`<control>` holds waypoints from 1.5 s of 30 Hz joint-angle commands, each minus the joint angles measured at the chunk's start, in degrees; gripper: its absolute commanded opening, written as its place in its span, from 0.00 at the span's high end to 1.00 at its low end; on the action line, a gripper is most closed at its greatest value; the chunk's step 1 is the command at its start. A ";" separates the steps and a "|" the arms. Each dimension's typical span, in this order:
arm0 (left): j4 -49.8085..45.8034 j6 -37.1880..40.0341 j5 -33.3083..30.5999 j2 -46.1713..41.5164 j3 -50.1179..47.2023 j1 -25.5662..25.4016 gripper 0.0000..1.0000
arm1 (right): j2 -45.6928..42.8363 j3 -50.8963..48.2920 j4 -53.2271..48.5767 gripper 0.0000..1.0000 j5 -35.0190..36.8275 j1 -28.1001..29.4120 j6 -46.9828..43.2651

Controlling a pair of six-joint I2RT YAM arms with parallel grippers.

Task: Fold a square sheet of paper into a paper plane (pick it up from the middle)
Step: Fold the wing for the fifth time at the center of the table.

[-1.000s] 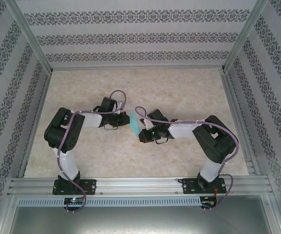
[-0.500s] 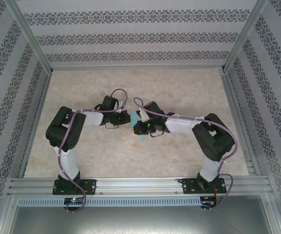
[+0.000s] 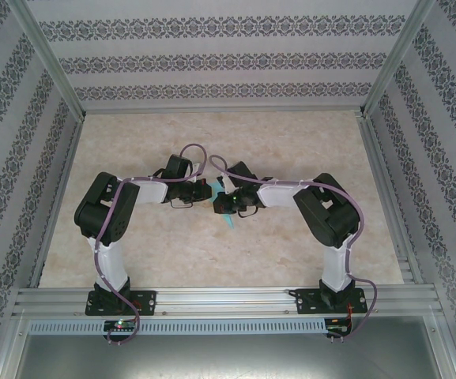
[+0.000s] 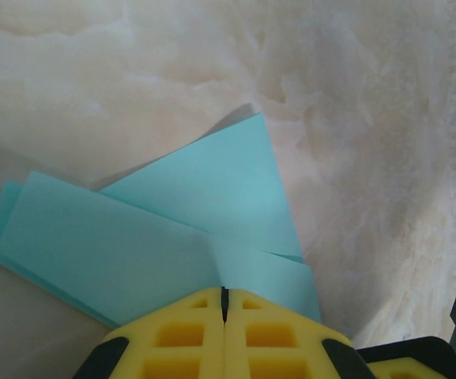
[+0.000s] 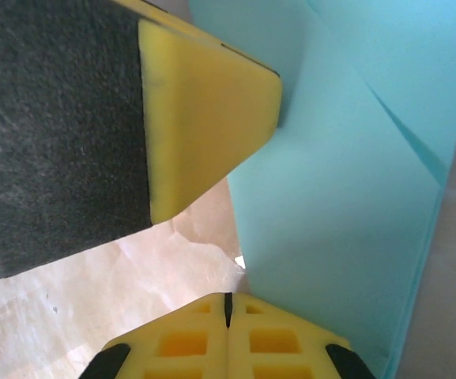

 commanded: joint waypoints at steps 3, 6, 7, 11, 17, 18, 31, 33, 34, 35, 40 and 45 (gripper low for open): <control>-7.28 1.26 -6.26 3.67 -0.77 -0.18 1.00 | 0.24 -3.65 -0.85 1.00 1.09 -0.40 -1.23; -8.09 0.91 -7.78 3.93 -0.79 -0.17 1.00 | -2.06 -8.00 -0.09 1.00 -0.08 -0.41 -0.88; -8.58 0.78 -8.39 4.10 -0.63 -0.14 1.00 | -3.10 -9.51 0.14 1.00 -0.40 -0.39 -0.74; -9.56 0.55 -9.51 4.83 -0.07 -0.11 1.00 | -6.97 -15.51 0.17 1.00 -0.82 -0.34 -0.53; -10.27 0.55 -9.73 5.13 0.79 -0.11 1.00 | -11.24 -21.36 -1.13 1.00 -0.22 -0.35 -0.22; -10.44 0.55 -9.64 5.16 0.95 -0.14 1.00 | -12.03 -22.11 -1.44 1.00 0.19 -0.48 -0.11; -11.24 1.18 -6.08 4.49 4.24 -0.25 1.00 | -22.54 -25.94 -3.98 1.00 2.13 -1.78 -0.73; -11.87 1.00 -4.97 3.51 5.56 -0.55 0.98 | -24.75 -24.59 -4.36 1.00 3.24 -1.91 -0.92; -12.51 0.84 -4.67 2.77 6.39 -0.73 0.96 | -25.70 -23.34 -4.81 0.99 4.29 -2.17 -1.13; -13.39 0.65 -4.58 1.93 7.32 -1.05 0.93 | -26.38 -21.96 -5.48 0.93 5.44 -2.39 -1.38; -19.45 -1.38 -6.92 -2.92 11.08 -2.03 0.75 | -26.57 -15.22 -7.00 0.54 11.52 -5.21 -1.62; -28.76 -4.72 -15.05 -7.81 13.24 -4.05 0.51 | -24.50 -11.98 -4.34 0.36 12.18 -9.51 -1.40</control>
